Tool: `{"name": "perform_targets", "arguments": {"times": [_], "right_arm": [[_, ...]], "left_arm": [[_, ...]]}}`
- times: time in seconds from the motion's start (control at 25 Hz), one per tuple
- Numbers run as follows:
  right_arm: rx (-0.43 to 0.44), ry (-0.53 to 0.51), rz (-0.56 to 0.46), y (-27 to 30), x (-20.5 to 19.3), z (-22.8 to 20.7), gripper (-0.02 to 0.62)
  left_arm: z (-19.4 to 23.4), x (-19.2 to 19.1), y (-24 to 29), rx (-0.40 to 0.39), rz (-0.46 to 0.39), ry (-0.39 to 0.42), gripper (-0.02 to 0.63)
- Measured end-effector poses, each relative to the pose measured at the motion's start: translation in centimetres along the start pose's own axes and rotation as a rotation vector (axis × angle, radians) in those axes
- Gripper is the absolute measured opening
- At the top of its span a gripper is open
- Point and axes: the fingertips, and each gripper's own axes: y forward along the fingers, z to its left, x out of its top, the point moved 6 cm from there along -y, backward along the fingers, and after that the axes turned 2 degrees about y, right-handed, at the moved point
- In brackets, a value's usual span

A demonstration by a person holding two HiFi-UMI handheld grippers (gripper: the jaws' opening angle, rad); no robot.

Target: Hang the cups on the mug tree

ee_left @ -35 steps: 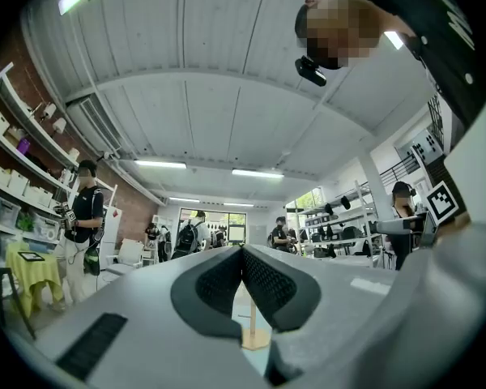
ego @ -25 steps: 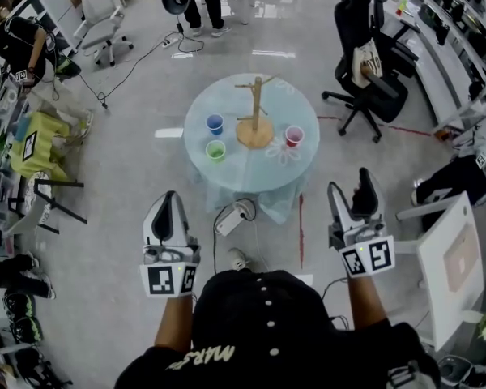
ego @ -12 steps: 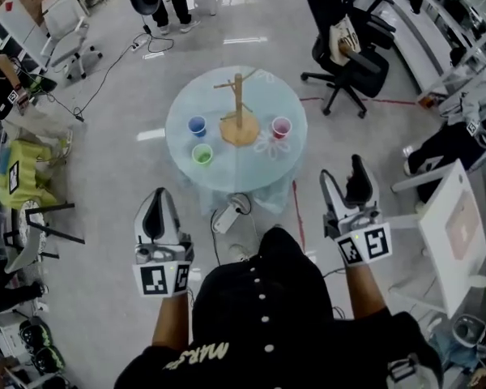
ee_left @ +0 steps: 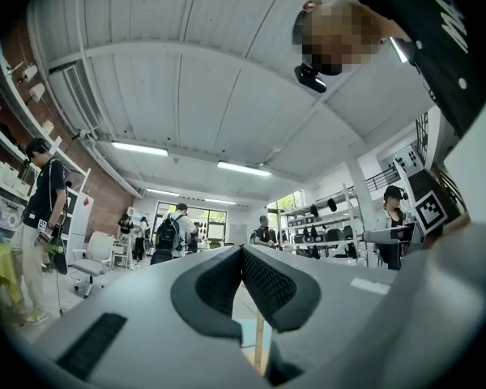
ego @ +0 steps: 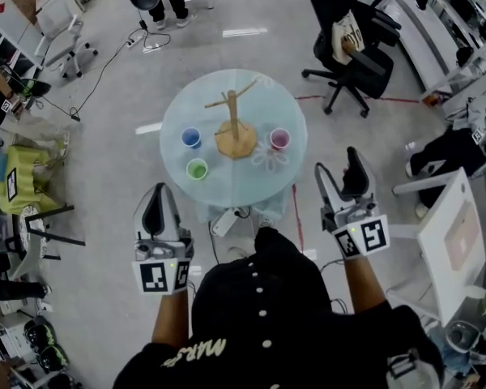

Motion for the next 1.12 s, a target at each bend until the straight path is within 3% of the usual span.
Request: {"name": "perform_targets", "arguments": {"times": [0.36, 0.52, 0.8, 1.12], "right_arm": [[0.041, 0.025, 0.048, 6.4, -2.3, -3.9, 0.316], [0.082, 0.009, 0.1, 8.5, -5.2, -5.1, 0.319], [0.116, -0.02, 0.355, 11.4, -14.9, -8.2, 0.33], [0.149, -0.03, 0.537, 12.9, -25.7, -11.0, 0.341]], "left_arm": [[0.7, -2.2, 5.5, 0.02, 0.046, 0.031, -0.002], [0.3, -2.9, 7.3, 0.027, 0.053, 0.004, -0.002], [-1.1, -5.3, 10.2, 0.004, 0.101, 0.002, -0.002], [-2.9, -8.9, 12.0, -0.01, 0.164, 0.0, -0.002]]}}
